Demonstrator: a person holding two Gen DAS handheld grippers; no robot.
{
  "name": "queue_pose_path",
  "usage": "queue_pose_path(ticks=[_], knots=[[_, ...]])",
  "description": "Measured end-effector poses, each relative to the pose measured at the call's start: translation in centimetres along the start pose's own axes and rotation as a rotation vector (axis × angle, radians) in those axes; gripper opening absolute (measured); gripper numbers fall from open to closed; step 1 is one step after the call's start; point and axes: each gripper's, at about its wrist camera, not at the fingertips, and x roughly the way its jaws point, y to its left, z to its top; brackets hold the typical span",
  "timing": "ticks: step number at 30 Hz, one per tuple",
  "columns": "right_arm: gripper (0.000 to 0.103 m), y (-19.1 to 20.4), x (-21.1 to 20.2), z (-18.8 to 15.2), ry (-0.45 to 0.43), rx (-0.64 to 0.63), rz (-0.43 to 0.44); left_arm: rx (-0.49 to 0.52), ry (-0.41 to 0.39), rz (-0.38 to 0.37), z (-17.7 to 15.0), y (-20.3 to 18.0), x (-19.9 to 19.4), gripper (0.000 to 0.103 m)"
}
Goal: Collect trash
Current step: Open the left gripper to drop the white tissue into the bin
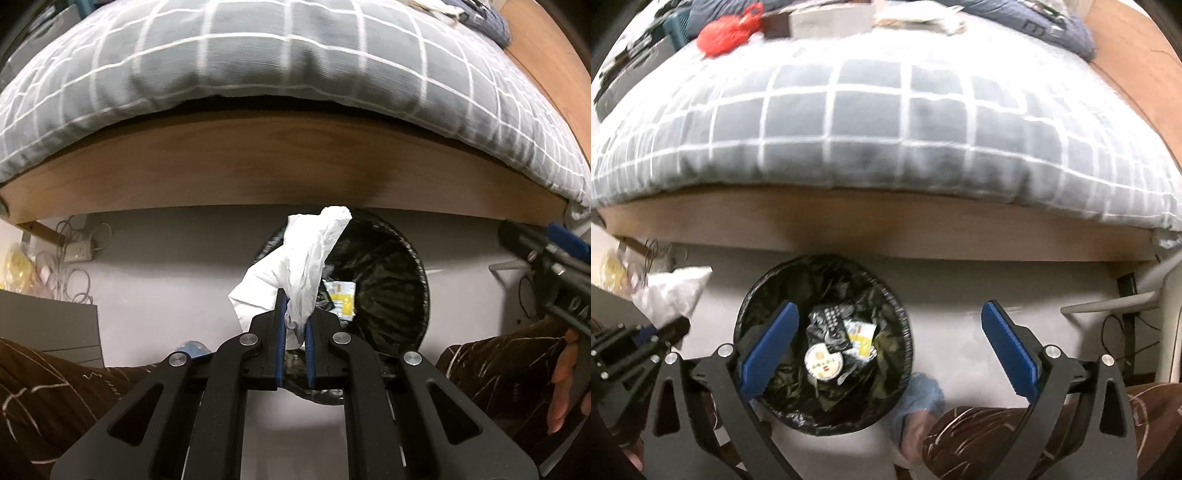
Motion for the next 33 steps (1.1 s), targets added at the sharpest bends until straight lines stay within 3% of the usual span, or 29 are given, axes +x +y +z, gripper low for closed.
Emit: queue_pose_path(ticks=[10,23,33], knots=[[0.095,-3.5,-0.4,0.0,-0.008,0.047,-0.040,0.040,0.024,-0.020,-0.1,-4.0,1.4,0.008],[0.095,-3.7,-0.1,0.0,0.001,0.054,-0.013,0.089,0.043,0.036,-0.3,-5.8,3.7,0.012],[0.095,-3.5,0.0,0.1,0.005,0.060,0.004,0.091,0.022,0.041,-0.4,-6.0,3.4,0.063]])
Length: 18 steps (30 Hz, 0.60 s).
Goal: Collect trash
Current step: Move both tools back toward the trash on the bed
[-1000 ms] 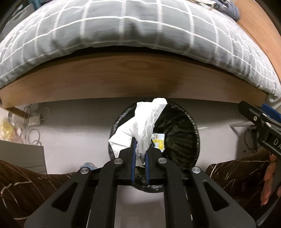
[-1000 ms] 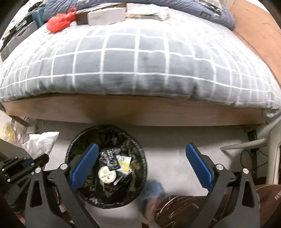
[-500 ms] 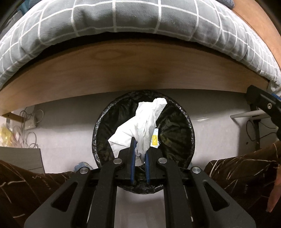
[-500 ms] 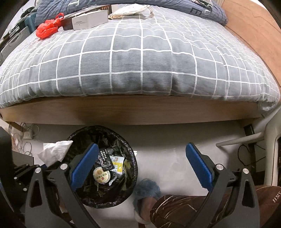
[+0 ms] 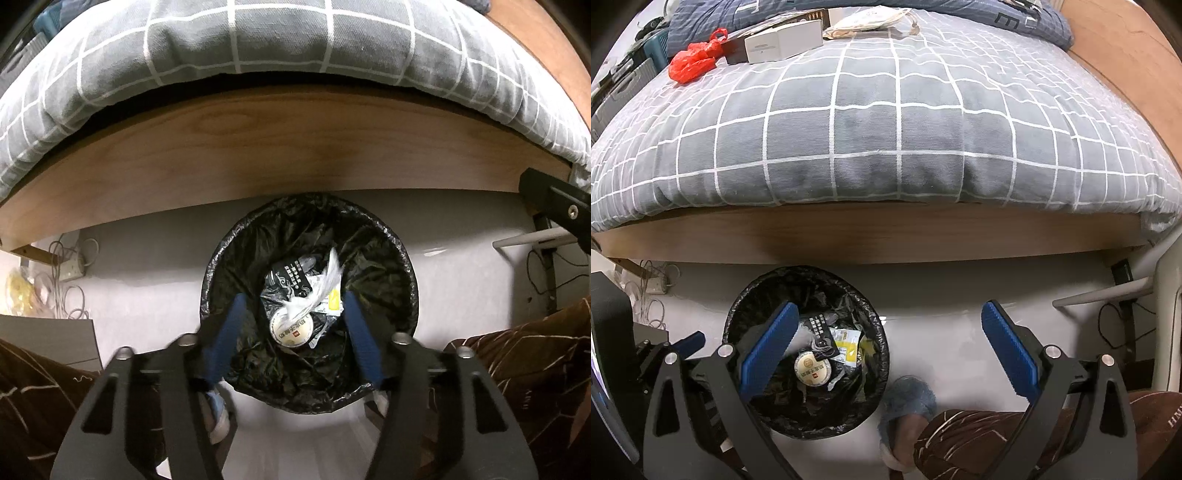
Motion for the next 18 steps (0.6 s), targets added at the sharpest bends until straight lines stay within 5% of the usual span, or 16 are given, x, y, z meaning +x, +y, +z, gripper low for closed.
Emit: queue_pose_path(ticks=[10,18], knots=[[0.095,0.8,-0.9,0.7,-0.033,0.010,0.028,-0.033,-0.050,0.027,0.1,1.8,-2.0,0.094],[0.095,1.8,-2.9,2.0,-0.111,-0.005,0.038,-0.095,-0.116,0.033,1.7,4.9,-5.3,0.097]])
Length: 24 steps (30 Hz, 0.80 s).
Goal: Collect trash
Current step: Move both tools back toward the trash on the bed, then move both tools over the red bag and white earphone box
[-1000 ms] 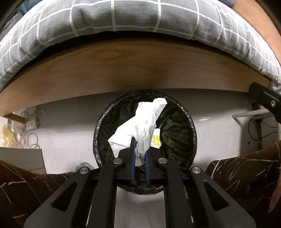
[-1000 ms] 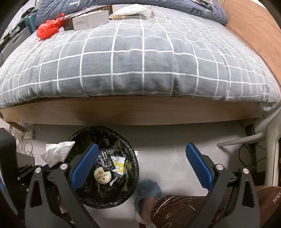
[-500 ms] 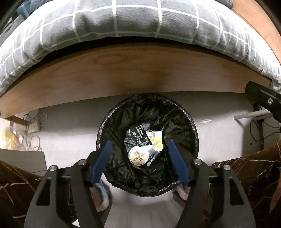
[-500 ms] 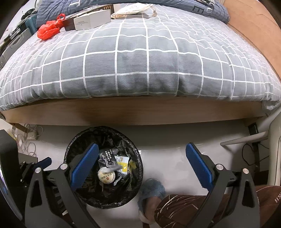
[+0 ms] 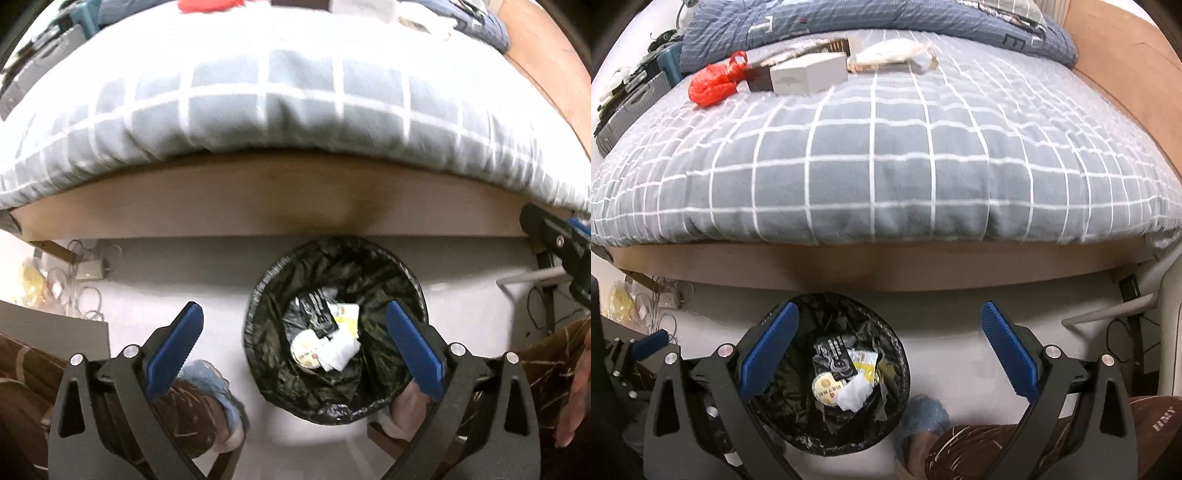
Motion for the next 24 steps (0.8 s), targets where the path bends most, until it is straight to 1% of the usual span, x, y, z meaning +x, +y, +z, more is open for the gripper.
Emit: queue_pose_path(ticks=[4,5,7,10,17,20,24], knots=[[0.095,0.2,-1.0,1.1,-0.047,0.005,0.005,-0.023,-0.059,-0.009,1.4,1.2,-2.3,0.097],[0.095,0.3,-1.2,1.3,-0.055,0.009,0.011,-0.019,-0.074,-0.003,1.7,1.4,-2.9,0.097],[0.095,0.3,-1.6,1.9,-0.068,0.026,0.037,-0.006,-0.121,0.042,2.4,1.7,-4.3,0.097],[0.095,0.8,-2.3,2.7,-0.102,0.029,0.042,-0.007,-0.172,0.045,3.2,2.3,-5.8,0.097],[0.095,2.8,-3.5,5.0,-0.168,-0.002,0.058,-0.037,-0.198,0.017,5.4,4.0,-7.2,0.097],[0.095,3.8,-3.6,5.8,-0.176,-0.012,0.064,-0.042,-0.212,0.035,6.1,4.9,-7.7,0.097],[0.095,5.1,-3.5,6.8,-0.182,-0.035,0.067,-0.065,-0.223,0.021,7.3,6.3,-8.4,0.097]])
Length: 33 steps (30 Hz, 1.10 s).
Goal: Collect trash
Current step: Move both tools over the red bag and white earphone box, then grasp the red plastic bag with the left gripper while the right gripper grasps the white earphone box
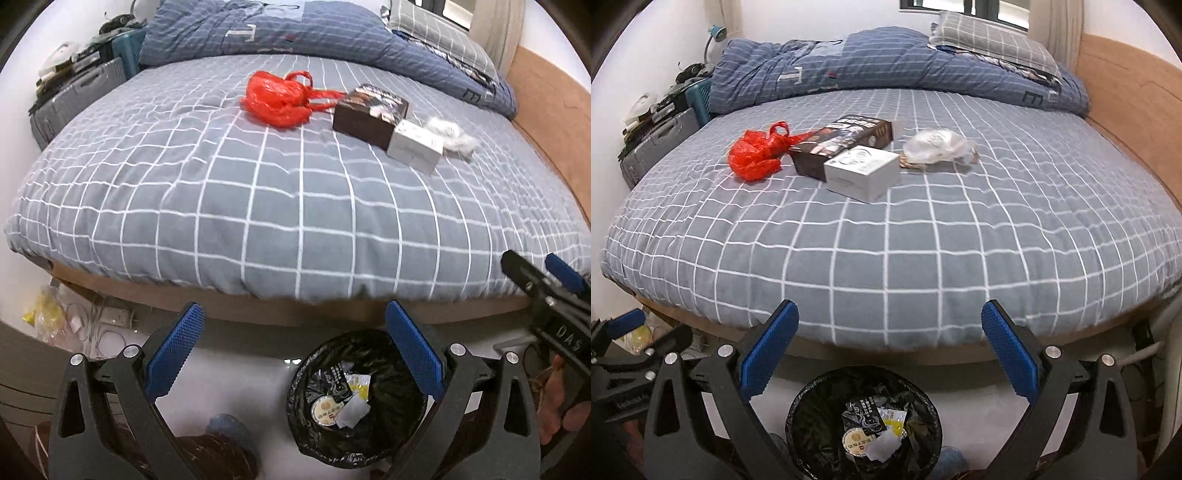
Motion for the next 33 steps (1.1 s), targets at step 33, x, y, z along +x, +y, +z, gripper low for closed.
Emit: queue_pose_path(ticks=[33], knots=[[0.095,1.8,12.4,13.7,-0.018,-0.081,0.040,-0.072,-0.032,0.030,22.0,3.7,11.6,0.097]])
